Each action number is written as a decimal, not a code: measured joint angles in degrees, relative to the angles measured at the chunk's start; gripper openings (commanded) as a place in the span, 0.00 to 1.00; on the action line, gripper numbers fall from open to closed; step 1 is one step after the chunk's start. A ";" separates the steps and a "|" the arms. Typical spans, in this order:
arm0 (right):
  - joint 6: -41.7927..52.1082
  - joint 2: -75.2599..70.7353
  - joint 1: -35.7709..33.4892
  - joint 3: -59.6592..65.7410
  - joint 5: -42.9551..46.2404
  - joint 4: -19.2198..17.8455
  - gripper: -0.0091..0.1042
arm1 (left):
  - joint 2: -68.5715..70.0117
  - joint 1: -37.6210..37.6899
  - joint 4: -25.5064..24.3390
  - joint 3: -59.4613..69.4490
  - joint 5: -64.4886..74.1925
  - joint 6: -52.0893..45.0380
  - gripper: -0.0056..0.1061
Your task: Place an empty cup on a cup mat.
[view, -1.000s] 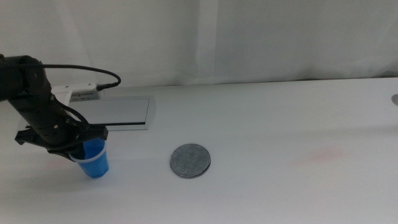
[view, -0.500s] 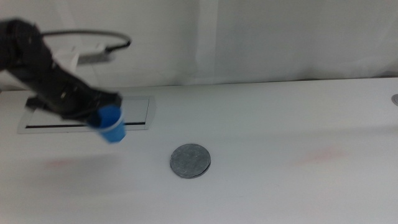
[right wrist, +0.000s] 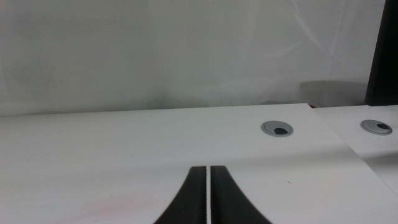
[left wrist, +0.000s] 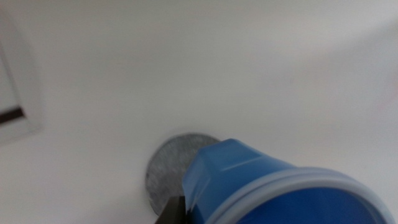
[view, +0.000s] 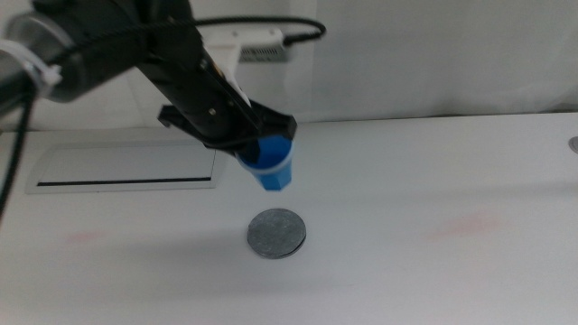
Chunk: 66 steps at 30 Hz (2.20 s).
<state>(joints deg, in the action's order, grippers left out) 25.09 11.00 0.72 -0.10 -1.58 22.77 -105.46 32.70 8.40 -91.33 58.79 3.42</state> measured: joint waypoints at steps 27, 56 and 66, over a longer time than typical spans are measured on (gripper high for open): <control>0.11 0.00 0.00 0.00 0.00 0.00 0.06 | -12.67 2.42 0.49 0.00 3.00 1.23 0.02; -0.02 0.00 0.00 0.00 0.00 0.00 0.06 | -14.06 2.42 -2.18 0.00 -0.26 1.56 0.88; 0.09 0.00 0.00 0.00 0.00 0.00 0.06 | -13.81 2.42 -4.15 0.00 -0.26 1.65 0.88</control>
<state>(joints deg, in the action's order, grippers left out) 25.18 11.00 0.72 -0.10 -1.58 22.77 -119.28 35.12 4.24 -91.33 58.53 5.06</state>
